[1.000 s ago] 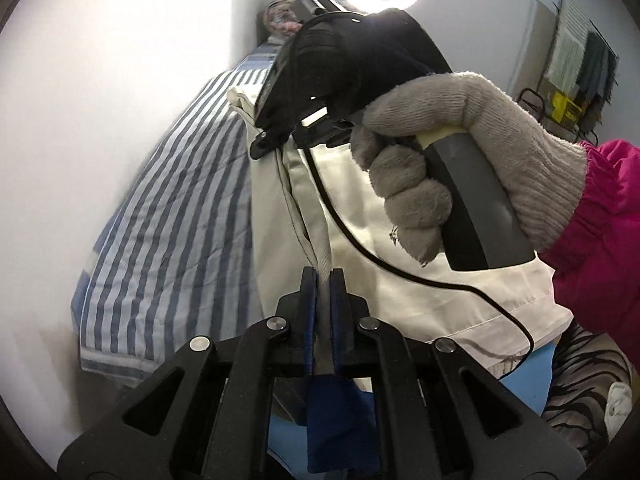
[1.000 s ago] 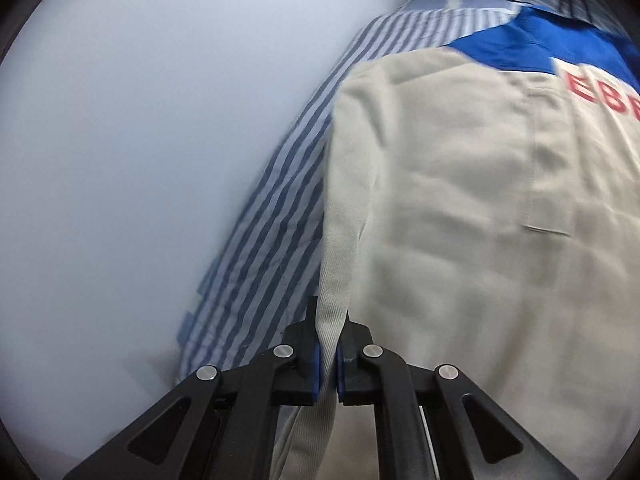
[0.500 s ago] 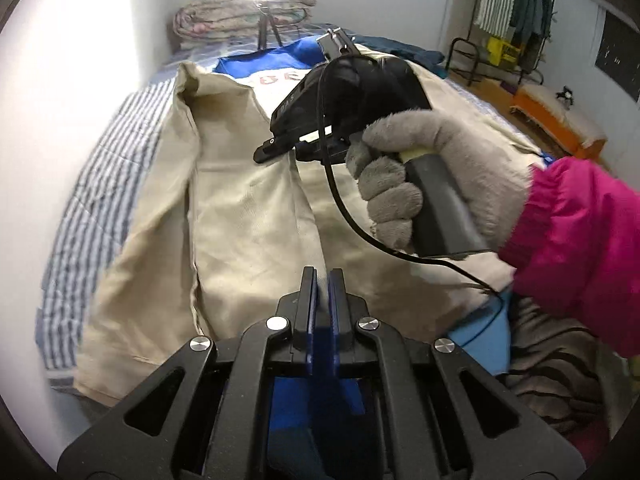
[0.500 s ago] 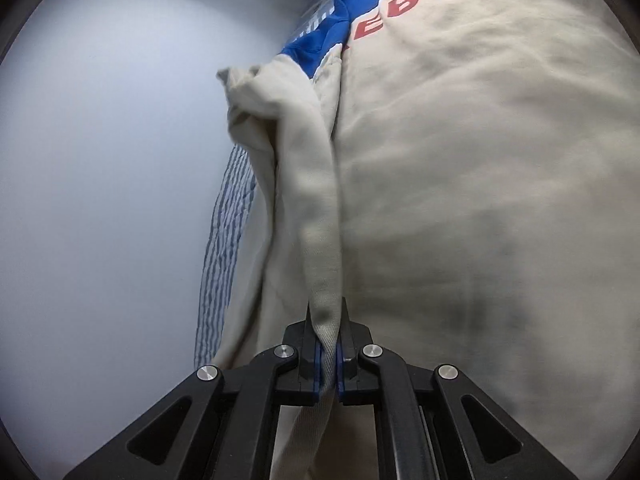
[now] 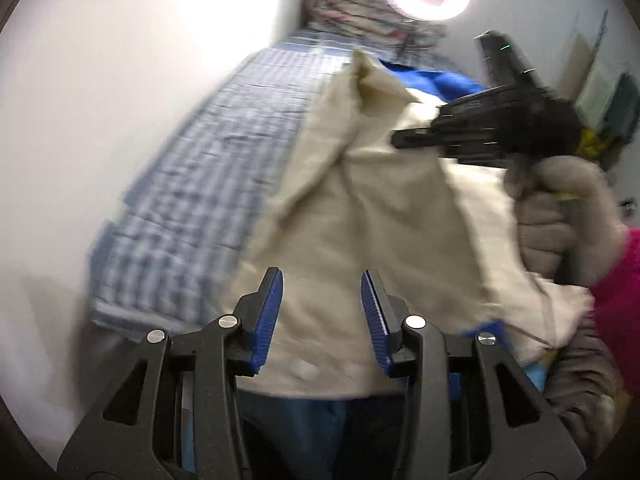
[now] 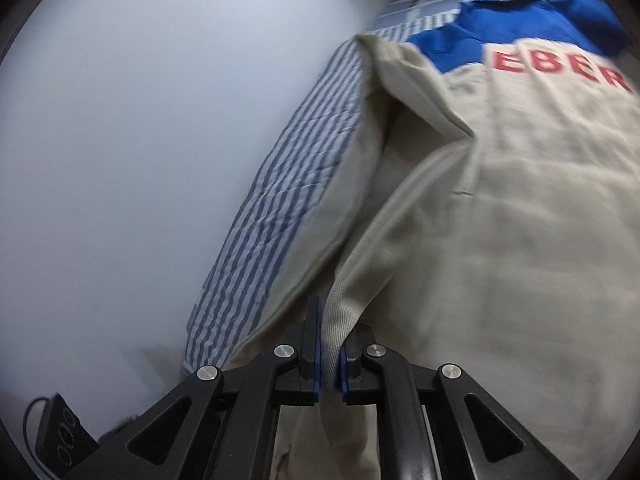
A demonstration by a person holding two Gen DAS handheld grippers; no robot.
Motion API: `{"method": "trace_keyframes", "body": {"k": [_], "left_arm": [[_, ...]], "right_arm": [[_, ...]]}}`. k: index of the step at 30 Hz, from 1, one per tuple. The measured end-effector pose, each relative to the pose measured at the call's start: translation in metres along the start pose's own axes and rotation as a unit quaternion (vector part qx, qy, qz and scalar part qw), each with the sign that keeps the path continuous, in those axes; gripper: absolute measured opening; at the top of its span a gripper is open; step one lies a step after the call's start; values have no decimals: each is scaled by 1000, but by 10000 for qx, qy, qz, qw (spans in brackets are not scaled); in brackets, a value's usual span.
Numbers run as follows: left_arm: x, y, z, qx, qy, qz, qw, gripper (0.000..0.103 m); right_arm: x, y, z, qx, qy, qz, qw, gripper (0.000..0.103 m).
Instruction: Fold large clothes
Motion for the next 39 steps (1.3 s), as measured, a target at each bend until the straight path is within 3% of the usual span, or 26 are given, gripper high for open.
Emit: {"method": "trace_keyframes", "body": {"k": [1,4,5,8,12,15,18,25,27,28,29,30,32,39], "left_arm": [[-3,-5,3,-27,-30,23,10000,40],[-18,-25,9,-197,-172,148,9995,40],[-21,-34,7,-280,-275,203,9990,40],[-19,-52,7,-445,-420,435,9972,40],[-12,-64,11,-602,-426,600,9955,40],[-4,-58,17,-760,-420,562,9946,50],[6,-56,30,-796,-346,675,9939,53],[20,-57,42,-495,-132,1030,9934,53],[24,-56,45,-427,-99,1088,9931,45],[24,-55,45,-415,-79,1110,9929,21],[24,-55,46,-268,-1,1156,9929,8],[23,-54,46,-194,42,1150,9932,7],[20,-45,42,-126,-13,1007,9948,3],[1,6,0,518,-354,480,9969,2]], "right_arm": [[-2,-3,5,100,51,66,9999,9],[3,-3,19,410,458,275,9977,37],[2,-1,23,516,647,322,9961,40],[4,16,32,987,1230,343,9869,41],[-24,41,32,1503,1632,26,9751,44],[-58,45,34,1182,1465,-138,9820,46],[-90,26,32,752,1268,53,9891,56],[-139,-44,-16,1328,490,409,9891,58],[-148,-58,-29,1405,324,443,9886,54],[-150,-59,-30,1386,255,451,9890,44],[-154,-63,-34,1319,153,453,9901,32],[-156,-64,-37,1256,77,432,9911,26],[-163,-63,-39,1079,-51,342,9936,3],[-181,-22,-32,1082,294,-63,9937,0]]}}
Point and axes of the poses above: each gripper's, at about its wrist camera, not at the fingertips, and y roughly against the way its jaws point, z to its left, x to its underside, the point moved 2 cm from there along -y, roughly the way its jaws point, and after that the axes turned 2 degrees about -x, right-handed, at the moved point
